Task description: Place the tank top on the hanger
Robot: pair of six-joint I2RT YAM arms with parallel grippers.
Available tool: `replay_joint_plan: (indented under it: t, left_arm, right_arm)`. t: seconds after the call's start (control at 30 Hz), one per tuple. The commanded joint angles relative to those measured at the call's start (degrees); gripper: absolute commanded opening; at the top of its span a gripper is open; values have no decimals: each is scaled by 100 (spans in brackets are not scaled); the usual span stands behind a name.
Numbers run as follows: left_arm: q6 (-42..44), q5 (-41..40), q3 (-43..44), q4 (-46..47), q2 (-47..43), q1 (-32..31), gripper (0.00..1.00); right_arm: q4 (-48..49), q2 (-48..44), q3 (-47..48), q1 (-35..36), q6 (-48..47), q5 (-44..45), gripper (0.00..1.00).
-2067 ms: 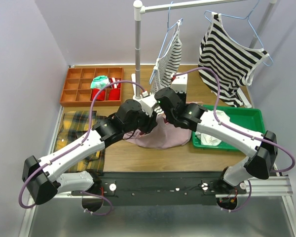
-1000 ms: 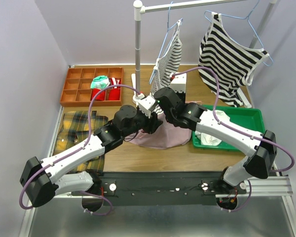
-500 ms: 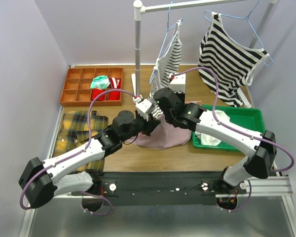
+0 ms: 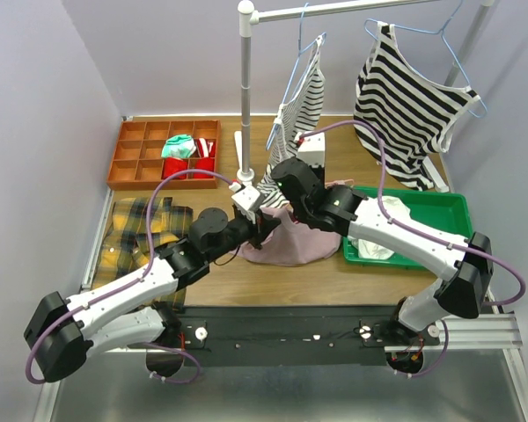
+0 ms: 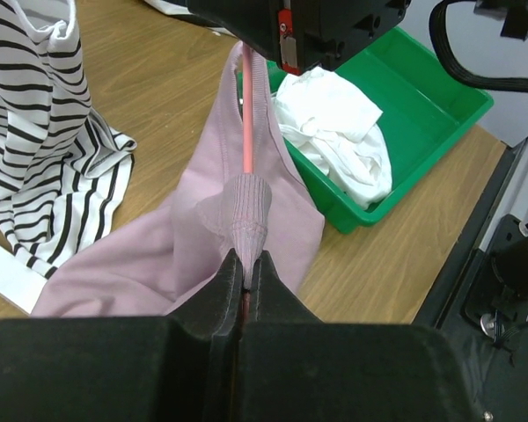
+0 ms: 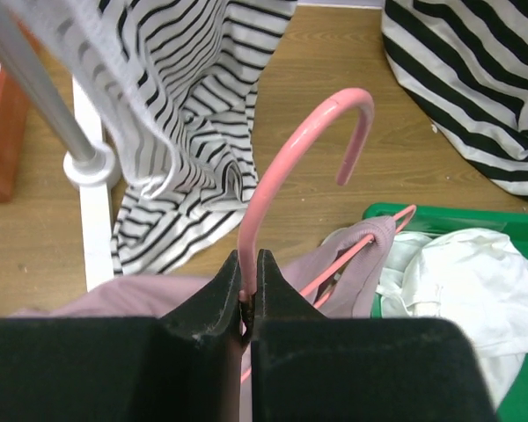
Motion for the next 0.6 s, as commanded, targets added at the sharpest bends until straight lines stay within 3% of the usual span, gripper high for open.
replay_joint_plan:
  t: [0.0, 0.33, 0.43, 0.57]
  left_arm:
    - [-58, -259, -303, 554, -331, 6, 0]
    - [-84, -259, -514, 846, -402, -3, 0]
    - [-102, -259, -567, 837, -411, -3, 0]
    - [-58, -259, -576, 749, -358, -12, 0]
  right_arm:
    - [172, -301, 123, -86, -299, -452, 23]
    - [93, -644, -61, -86, -440, -1789, 78]
    - [84, -881, -158, -86, -440, -2141, 87]
    - [-21, -1180, -114, -94, -388, -2397, 92]
